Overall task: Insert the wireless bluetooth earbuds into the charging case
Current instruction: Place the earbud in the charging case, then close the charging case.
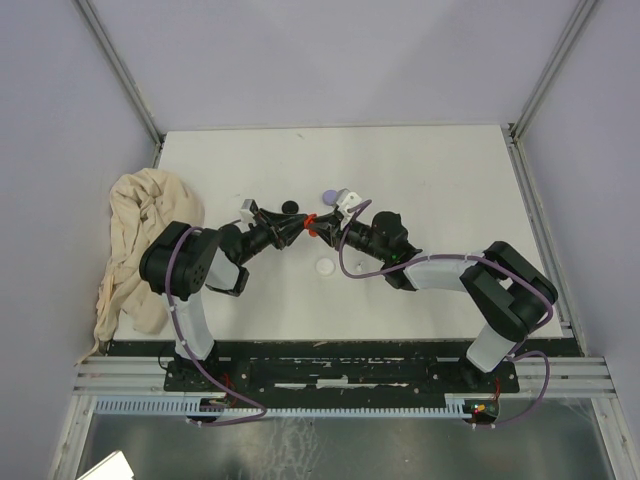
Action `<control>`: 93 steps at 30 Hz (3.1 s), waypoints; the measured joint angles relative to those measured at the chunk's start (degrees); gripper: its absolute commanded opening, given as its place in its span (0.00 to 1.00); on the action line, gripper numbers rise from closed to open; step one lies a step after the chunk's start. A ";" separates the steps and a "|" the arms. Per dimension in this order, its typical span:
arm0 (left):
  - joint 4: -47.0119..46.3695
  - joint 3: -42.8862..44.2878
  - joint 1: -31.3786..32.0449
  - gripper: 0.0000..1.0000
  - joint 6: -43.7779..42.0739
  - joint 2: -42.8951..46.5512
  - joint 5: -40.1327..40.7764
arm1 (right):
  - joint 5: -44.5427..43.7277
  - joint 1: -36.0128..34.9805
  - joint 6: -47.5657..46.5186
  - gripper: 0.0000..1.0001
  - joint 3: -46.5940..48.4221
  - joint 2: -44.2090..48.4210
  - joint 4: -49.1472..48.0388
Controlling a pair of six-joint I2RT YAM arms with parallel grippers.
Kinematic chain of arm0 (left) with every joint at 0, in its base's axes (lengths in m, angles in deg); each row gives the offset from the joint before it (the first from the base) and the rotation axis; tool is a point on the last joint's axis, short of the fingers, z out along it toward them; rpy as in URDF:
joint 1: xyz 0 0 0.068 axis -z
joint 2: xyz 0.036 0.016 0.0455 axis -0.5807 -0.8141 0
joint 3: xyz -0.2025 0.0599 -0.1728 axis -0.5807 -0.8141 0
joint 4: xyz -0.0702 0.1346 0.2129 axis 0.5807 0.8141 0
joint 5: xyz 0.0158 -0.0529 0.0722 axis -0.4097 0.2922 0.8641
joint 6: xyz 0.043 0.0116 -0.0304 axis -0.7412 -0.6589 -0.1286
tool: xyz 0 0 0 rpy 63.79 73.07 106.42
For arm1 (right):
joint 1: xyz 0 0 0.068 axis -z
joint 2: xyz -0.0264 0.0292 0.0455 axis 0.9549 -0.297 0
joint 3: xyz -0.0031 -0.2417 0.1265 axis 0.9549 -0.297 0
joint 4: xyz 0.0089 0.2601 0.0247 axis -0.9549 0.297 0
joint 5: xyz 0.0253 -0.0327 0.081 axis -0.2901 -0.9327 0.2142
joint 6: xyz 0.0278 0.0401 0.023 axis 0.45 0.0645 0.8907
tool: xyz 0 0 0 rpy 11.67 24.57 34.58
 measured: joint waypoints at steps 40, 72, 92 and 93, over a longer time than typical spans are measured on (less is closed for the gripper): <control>-0.04 -0.90 0.07 0.03 0.09 -0.35 5.18 | -27.45 -0.46 1.81 0.92 5.33 16.28 33.33; -0.09 -8.33 3.89 0.03 6.36 0.42 22.91 | -44.50 -12.90 -7.98 0.95 14.10 -13.46 16.20; -0.09 -8.44 4.26 0.03 6.34 0.37 22.43 | -52.85 -12.52 -17.18 0.97 12.22 -12.39 14.95; -0.09 -8.33 4.37 0.03 6.34 0.35 22.40 | -53.07 -12.52 -17.44 0.97 12.09 -12.22 15.02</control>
